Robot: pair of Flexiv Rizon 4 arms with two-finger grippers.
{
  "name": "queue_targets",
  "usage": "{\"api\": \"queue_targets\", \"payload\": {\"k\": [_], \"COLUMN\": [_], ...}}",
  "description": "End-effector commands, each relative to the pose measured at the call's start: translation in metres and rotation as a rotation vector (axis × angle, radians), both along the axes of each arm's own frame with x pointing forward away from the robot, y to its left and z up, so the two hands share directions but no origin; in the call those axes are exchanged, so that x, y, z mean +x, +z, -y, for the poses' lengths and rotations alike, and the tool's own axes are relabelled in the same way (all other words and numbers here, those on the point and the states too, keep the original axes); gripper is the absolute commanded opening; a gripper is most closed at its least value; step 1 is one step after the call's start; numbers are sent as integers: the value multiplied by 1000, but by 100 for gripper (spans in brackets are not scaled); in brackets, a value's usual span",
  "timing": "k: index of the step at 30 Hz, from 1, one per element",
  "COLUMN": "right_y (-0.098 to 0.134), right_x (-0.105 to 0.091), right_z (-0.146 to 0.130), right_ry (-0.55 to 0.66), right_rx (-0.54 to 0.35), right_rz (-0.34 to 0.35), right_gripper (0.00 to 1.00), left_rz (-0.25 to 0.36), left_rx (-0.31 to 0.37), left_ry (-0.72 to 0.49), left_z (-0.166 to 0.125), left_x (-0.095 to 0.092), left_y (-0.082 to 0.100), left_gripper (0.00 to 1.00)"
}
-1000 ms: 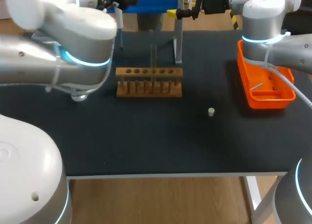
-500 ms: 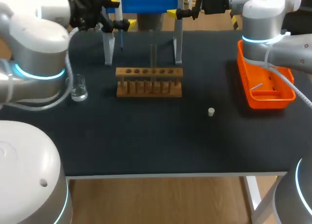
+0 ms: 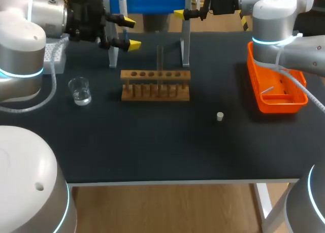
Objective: Invert the test tube, pick up the pipette, mount the tip to pipette, aspirate from beaker and dispense into the tube, eject the tip, return the pipette, and cap with the stopper.
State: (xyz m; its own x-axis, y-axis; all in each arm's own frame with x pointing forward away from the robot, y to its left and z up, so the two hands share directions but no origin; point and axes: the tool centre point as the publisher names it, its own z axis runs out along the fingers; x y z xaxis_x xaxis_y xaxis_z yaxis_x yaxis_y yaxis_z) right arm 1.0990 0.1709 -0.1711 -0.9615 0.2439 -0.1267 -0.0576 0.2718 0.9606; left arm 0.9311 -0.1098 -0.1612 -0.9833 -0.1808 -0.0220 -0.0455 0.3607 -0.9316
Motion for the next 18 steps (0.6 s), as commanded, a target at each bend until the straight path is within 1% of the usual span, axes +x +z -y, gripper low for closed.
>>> {"api": "queue_targets", "payload": {"k": [1,3,8,10,18], "right_y": [0,0,0,0,0], "right_x": [2,2,2,2,2], "right_z": [1,1,1,1,1], "right_ry": [4,4,4,4,4], "right_rx": [-3,-3,-3,-3,-3], "right_rz": [-2,-2,-2,-2,-2], "right_gripper": [100,100,100,100,100], "left_rz": [-4,7,26,20,16], "left_rx": [3,25,44,55,72], "left_ry": [-25,-11,41,67,87], "left_z": [15,19,26,28,38], "left_x": [9,11,16,18,25], "left_y": [-16,-24,-37,-41,-61], "left_gripper": [100,100,100,100,100]}}
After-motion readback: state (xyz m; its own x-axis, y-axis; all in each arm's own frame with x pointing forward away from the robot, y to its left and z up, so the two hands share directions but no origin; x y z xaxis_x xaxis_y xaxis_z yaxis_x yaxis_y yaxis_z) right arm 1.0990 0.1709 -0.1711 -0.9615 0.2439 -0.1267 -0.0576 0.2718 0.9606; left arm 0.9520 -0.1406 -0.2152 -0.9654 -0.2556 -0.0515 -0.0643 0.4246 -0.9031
